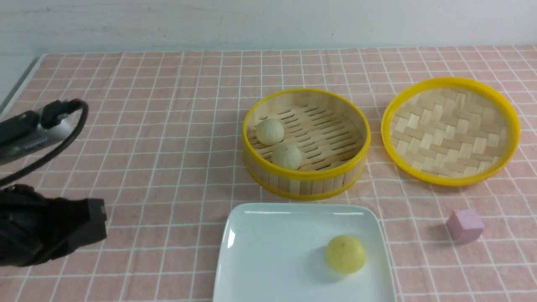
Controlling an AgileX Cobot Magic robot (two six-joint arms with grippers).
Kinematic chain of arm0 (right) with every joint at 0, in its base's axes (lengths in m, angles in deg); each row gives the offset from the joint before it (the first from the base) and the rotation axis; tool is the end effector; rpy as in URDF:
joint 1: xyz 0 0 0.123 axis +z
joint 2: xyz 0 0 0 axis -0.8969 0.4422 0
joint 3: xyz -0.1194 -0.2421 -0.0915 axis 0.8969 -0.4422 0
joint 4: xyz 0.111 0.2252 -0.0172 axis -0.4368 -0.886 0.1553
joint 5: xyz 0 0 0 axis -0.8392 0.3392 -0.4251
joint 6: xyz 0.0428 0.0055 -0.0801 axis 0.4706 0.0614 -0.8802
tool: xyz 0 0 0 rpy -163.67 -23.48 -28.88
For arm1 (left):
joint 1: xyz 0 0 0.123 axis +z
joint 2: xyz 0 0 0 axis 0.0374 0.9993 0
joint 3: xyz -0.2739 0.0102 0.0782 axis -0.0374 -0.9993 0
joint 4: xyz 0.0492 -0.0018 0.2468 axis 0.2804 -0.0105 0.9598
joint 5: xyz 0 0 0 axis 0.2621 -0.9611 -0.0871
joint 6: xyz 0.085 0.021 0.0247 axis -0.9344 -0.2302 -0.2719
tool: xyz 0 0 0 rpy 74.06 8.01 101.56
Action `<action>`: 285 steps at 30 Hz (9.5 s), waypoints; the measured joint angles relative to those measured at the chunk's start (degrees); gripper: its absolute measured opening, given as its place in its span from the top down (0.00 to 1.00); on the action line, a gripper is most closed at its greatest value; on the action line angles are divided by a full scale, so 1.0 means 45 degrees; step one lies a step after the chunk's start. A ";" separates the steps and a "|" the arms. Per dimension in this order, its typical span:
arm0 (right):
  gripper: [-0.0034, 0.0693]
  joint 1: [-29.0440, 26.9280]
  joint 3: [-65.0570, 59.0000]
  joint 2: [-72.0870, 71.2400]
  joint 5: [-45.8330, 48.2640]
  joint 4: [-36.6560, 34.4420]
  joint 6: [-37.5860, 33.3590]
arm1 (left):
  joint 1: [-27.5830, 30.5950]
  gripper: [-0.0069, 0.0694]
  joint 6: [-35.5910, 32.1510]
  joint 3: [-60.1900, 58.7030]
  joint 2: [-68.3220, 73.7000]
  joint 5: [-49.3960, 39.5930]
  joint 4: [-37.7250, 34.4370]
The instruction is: Put the steamed buns into the plate on the pink tablecloth.
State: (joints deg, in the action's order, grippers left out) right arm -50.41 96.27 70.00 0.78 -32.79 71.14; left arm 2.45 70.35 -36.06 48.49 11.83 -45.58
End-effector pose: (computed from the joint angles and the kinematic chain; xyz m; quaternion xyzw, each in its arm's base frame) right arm 0.1070 0.0364 0.3719 -0.2060 0.9151 0.0665 0.3402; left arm 0.1775 -0.0296 0.2850 -0.0605 0.9372 -0.1962 0.2821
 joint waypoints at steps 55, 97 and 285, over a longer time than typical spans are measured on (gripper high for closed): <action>0.93 -0.0108 -0.4434 -0.3780 -0.2221 0.0778 0.1102 | -0.7740 0.87 0.4251 1.7687 1.0535 -0.5367 0.6025; 0.87 -0.0108 -0.4434 -0.3790 -0.2593 0.0778 0.1106 | -0.9777 0.45 0.8973 0.8733 1.0012 0.0926 0.6588; 0.95 -0.0108 -0.8046 -0.8844 -1.0883 0.0123 0.3100 | -1.0656 0.89 0.8580 0.8485 0.6735 -0.2754 0.9781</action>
State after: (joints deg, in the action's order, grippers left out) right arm -50.90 60.07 30.20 -48.19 -32.23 85.10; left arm -45.51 108.96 2.13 78.80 -0.56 -1.56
